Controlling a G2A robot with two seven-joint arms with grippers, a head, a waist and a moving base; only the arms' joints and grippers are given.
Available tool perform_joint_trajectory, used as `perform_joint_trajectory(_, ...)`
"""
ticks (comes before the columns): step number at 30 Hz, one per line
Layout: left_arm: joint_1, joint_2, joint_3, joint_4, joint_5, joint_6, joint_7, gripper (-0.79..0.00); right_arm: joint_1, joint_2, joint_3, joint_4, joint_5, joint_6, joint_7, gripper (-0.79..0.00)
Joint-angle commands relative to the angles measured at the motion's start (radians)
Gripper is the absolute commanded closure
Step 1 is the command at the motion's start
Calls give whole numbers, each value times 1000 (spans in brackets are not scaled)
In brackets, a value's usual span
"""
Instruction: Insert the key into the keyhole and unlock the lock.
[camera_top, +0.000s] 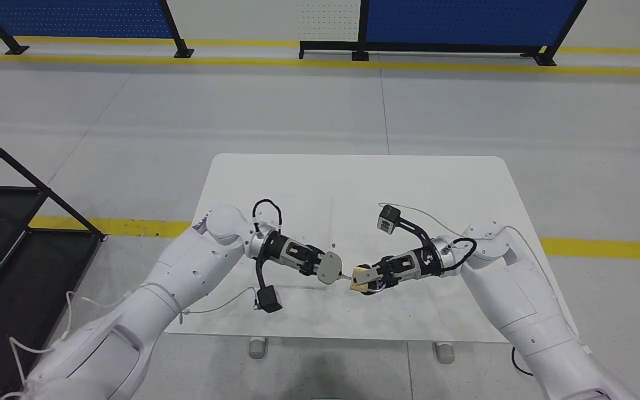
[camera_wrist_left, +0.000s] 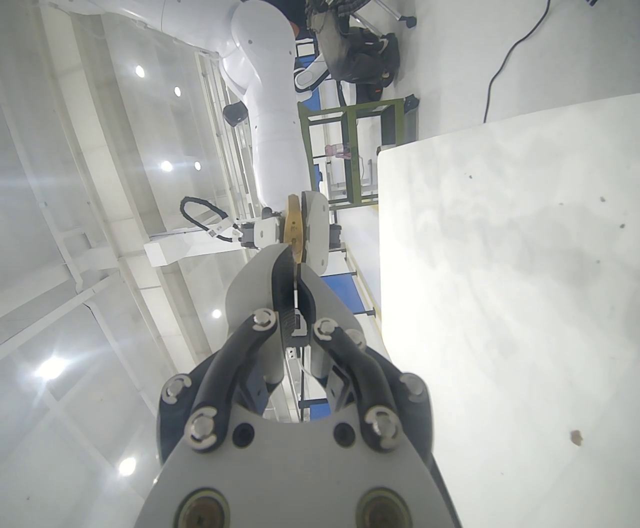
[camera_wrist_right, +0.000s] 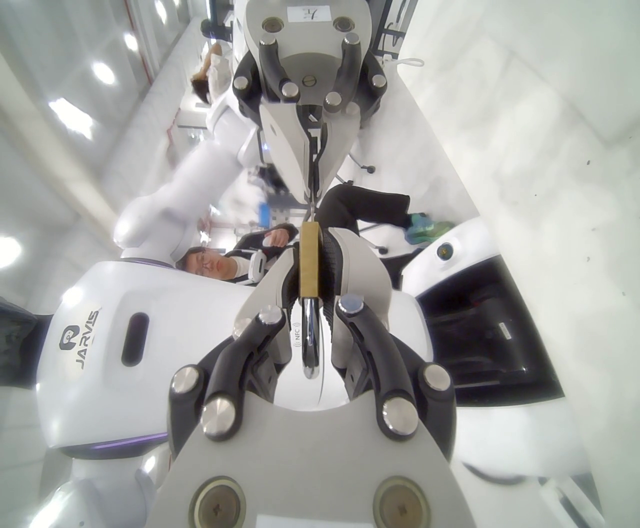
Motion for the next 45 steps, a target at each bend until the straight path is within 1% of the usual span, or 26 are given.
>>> perform_joint_trajectory(1,-1,-1,2,1,0,4,-4,0,0,0,0,0,0,0,0,0)
perform_joint_trajectory(28,-21,-22,38,21,-17,20,-20,0,0,0,0,0,0,0,0,0)
perform_joint_trajectory(40,-21,-28,42,31,-24,26,-26,0,0,0,0,0,0,0,0,0)
perform_joint_trajectory(41,-21,-28,42,32,-23,26,-26,-31,0,0,0,0,0,0,0,0)
perform_joint_trajectory(42,-21,-29,42,33,-23,26,-26,-234,0,0,0,0,0,0,0,0)
perform_joint_trajectory(43,-21,-29,42,33,-23,26,-26,-369,0,0,0,0,0,0,0,0)
perform_joint_trajectory(44,-21,-29,42,34,-23,25,-25,-539,0,0,0,0,0,0,0,0)
perform_joint_trajectory(45,-20,-28,41,33,-26,23,-23,-770,0,0,0,0,0,0,0,0)
